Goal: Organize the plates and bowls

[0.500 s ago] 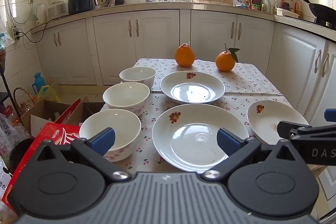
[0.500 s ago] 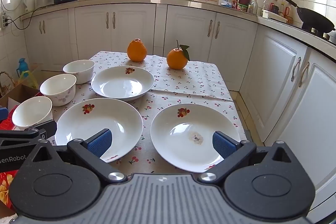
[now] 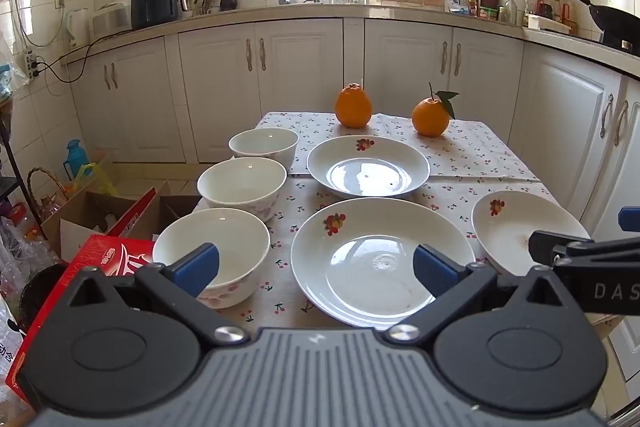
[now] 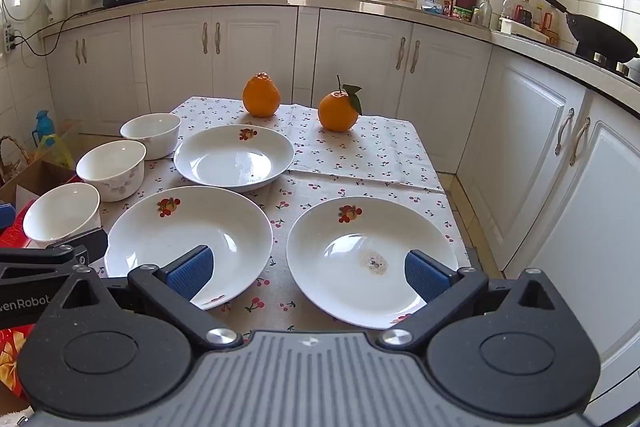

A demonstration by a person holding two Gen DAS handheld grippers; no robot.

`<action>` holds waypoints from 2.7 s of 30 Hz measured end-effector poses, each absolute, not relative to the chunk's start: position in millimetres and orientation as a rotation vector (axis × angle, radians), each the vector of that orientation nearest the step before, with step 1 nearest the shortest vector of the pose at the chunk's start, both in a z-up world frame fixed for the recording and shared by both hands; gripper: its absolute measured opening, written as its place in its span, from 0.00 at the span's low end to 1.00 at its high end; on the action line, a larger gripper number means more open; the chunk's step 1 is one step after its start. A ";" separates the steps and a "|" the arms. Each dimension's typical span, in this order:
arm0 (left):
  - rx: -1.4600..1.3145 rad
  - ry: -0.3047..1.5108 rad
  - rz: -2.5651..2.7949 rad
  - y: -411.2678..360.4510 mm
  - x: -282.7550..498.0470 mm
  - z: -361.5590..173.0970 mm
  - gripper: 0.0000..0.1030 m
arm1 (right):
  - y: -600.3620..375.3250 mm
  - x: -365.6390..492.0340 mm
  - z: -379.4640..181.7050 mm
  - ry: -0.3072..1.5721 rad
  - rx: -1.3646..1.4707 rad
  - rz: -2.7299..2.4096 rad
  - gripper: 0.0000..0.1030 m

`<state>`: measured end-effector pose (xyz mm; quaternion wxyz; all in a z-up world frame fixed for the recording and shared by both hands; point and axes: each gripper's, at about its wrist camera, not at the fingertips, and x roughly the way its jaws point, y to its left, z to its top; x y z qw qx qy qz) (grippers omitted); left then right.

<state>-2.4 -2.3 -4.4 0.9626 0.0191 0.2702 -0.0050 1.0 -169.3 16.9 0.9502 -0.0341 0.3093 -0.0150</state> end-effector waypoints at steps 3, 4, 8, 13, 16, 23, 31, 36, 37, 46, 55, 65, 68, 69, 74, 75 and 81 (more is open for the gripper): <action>0.039 0.548 -0.009 -1.6 -1.4 -1.3 0.99 | -168.6 -1.4 17.0 0.627 -0.070 -0.032 1.00; 0.039 0.548 -0.009 -1.5 -1.4 -1.3 0.99 | -168.9 -1.7 16.9 0.626 -0.070 -0.031 1.00; 0.038 0.550 -0.009 -0.8 -1.7 -0.3 0.99 | -168.9 -2.5 17.1 0.626 -0.069 -0.029 1.00; 0.038 0.549 -0.009 -0.9 -1.6 -0.3 0.99 | -168.7 -2.5 17.6 0.624 -0.072 -0.030 1.00; 0.038 0.550 -0.009 -0.9 -1.6 0.0 0.99 | -168.6 -2.3 17.7 0.624 -0.073 -0.030 1.00; 0.038 0.549 -0.010 -1.1 -2.0 0.1 0.99 | -168.5 -2.9 18.0 0.622 -0.075 -0.032 1.00; 0.039 0.550 -0.010 -0.8 -1.2 0.3 0.99 | -168.8 -3.9 18.5 0.619 -0.074 -0.032 1.00; 0.038 0.550 -0.009 -0.7 -1.1 0.4 0.99 | -168.9 -3.8 18.6 0.619 -0.074 -0.031 1.00; 0.039 0.550 -0.009 -0.8 -1.1 0.4 0.99 | -168.9 -3.9 18.6 0.619 -0.074 -0.031 1.00; 0.037 0.550 -0.010 -0.1 -1.3 0.6 0.99 | -168.9 -3.7 18.8 0.619 -0.073 -0.031 1.00; 0.036 0.549 -0.008 -0.2 -0.6 1.7 0.99 | -168.3 -4.7 20.0 0.617 -0.076 -0.033 1.00; 0.039 0.548 -0.007 0.3 -0.7 2.3 0.99 | -168.3 -4.6 19.9 0.617 -0.076 -0.033 1.00; 0.040 0.548 -0.008 -0.3 -0.6 2.5 0.99 | -168.2 -4.8 20.1 0.616 -0.077 -0.033 1.00; 0.040 0.548 -0.008 -0.4 -0.7 2.6 0.99 | -168.3 -4.9 20.1 0.616 -0.077 -0.033 1.00; 0.047 0.550 -0.011 -2.0 0.4 2.9 0.99 | -168.5 -4.9 20.4 0.617 -0.077 -0.031 1.00; 0.049 0.550 -0.012 -2.7 0.7 2.9 0.99 | -168.7 -5.1 20.9 0.618 -0.076 -0.030 1.00; 0.048 0.554 -0.035 -6.6 6.6 2.4 0.99 | -174.0 -2.4 21.4 0.625 -0.064 -0.028 1.00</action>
